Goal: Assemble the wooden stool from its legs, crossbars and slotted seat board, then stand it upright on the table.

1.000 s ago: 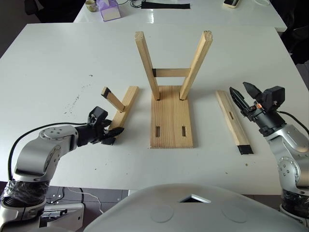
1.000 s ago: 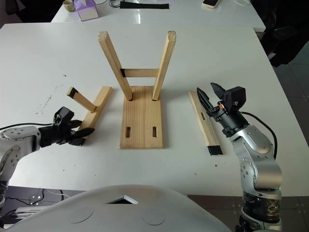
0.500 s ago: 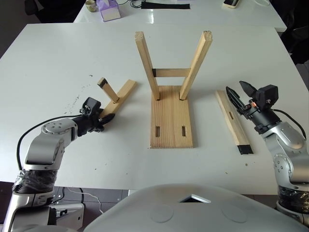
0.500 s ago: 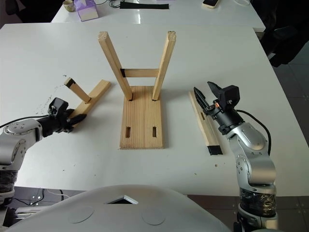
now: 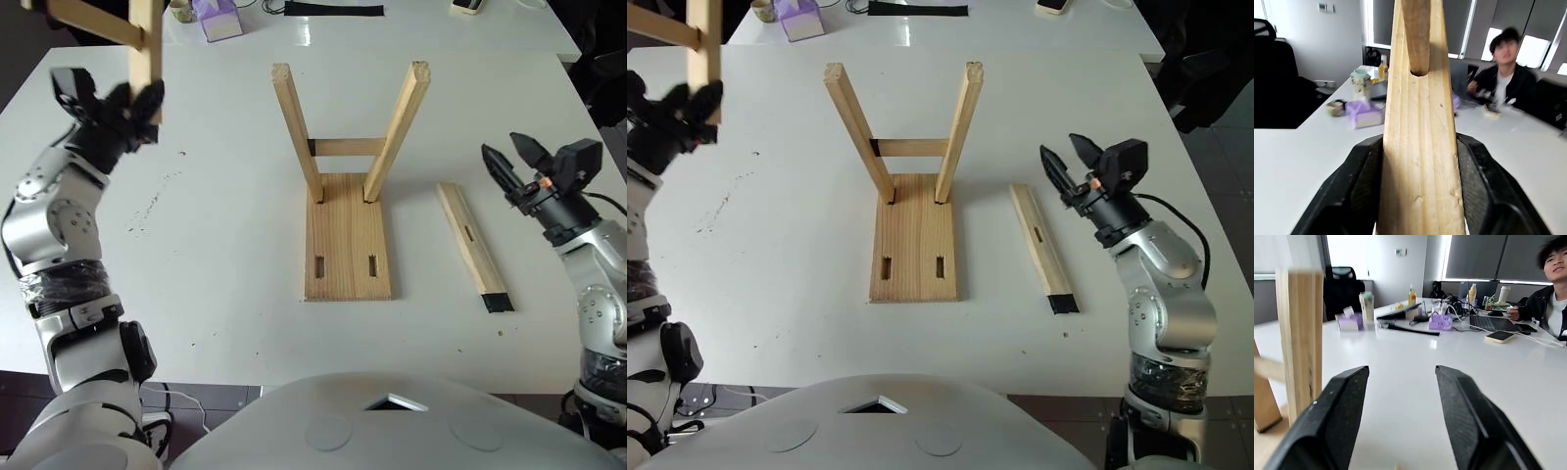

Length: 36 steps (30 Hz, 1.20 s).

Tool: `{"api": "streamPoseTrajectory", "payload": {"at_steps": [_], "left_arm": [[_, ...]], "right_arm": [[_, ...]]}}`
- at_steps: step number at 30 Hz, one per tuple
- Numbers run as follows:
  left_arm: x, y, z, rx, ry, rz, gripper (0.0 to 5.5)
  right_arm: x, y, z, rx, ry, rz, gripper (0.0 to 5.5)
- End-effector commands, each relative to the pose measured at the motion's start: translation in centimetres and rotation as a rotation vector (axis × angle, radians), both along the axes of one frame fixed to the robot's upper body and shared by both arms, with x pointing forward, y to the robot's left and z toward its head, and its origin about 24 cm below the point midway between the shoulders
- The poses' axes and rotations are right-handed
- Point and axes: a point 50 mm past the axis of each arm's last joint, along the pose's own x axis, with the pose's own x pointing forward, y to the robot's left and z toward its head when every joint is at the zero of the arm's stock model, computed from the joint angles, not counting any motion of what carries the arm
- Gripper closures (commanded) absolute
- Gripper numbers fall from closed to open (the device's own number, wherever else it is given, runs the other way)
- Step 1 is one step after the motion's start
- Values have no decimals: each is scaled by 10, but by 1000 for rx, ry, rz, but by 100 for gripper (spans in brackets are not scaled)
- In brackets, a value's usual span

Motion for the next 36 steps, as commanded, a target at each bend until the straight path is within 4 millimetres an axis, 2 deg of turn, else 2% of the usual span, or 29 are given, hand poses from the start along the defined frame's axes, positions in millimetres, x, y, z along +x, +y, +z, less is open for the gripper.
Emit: {"api": "streamPoseTrajectory", "payload": {"at_steps": [1, 3, 6, 9, 11, 14, 18, 23, 31, 36], "left_arm": [[-29, -60, 58, -145, -183, -512, 347], [-45, -82, 66, -169, -191, -714, 347], [-63, -109, 68, -196, -179, -947, 347], [-75, -134, 61, -163, -151, -1082, 347], [-83, -146, 55, -154, -131, -1164, 347], [-87, -161, 44, -112, -94, -1253, 347], [-82, -170, 36, -57, -86, -1275, 347], [-78, -172, 27, -29, -91, -1241, 347], [-75, -170, 9, 93, -64, -1196, 347], [-75, -171, 10, 126, -86, -1195, 347]], "right_arm": [[5, 16, 55, 116, -135, 242, 300], [2, 31, 76, 148, -174, 392, 276], [-6, 55, 98, 205, -178, 642, 233], [-15, 71, 109, 231, -137, 887, 181], [-14, 79, 115, 223, -107, 978, 151], [-11, 90, 123, 199, -70, 1093, 151], [-8, 100, 122, 151, -20, 1173, 151], [-5, 105, 123, 121, 6, 1229, 151], [2, 102, 122, 39, 26, 1212, 151], [5, 105, 113, -37, 60, 1217, 151]]}}
